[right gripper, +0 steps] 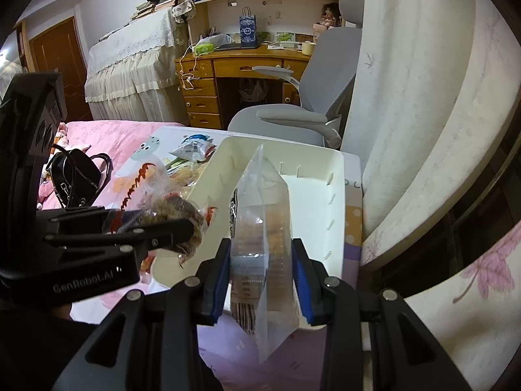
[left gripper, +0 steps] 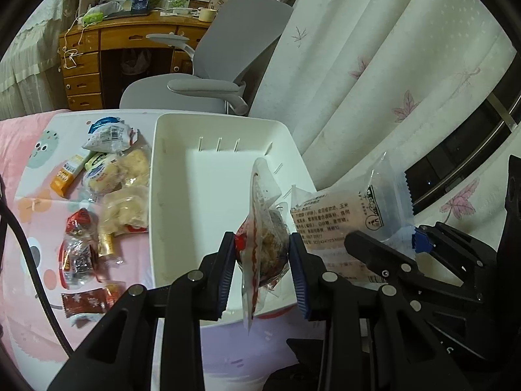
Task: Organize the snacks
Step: 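Carry both held bags over the white tray with both tools, then open both tools to drop the bags into the white tray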
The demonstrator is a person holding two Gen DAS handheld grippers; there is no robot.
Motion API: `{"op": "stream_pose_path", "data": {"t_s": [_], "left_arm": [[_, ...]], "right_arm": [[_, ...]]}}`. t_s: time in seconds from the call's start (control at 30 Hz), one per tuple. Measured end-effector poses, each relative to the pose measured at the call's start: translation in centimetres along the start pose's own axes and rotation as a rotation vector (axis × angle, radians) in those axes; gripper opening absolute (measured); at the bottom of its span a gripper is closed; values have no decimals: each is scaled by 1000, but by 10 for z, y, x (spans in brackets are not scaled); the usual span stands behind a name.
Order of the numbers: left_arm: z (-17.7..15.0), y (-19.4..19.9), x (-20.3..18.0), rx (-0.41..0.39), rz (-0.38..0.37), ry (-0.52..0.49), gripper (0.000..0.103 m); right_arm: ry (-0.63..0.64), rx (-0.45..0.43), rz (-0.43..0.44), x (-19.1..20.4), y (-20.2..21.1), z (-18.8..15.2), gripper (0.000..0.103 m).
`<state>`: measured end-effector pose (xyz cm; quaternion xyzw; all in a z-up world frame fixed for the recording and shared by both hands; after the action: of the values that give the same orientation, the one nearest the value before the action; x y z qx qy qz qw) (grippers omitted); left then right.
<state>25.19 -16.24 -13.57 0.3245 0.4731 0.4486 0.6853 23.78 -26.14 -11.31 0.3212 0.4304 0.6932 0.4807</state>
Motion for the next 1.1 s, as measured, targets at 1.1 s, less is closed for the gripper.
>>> {"op": "stream_pose_path", "data": {"t_s": [1.1], "left_arm": [[-70,14,91,125,95,173,71]], "right_arm": [[-220,332,176,29,-64,-59,47]]}}
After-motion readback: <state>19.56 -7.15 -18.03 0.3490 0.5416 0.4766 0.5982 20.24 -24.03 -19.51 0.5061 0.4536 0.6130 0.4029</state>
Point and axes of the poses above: each gripper's, at about its wrist camera, not at the fingertips, and y roughly against the way its jaws point, x to its left, z to its top, the point moved 6 cm from there along -y, roughly the way its jaws point, and after that the axes turned 13 degrees about x, right-handed, at the moved point
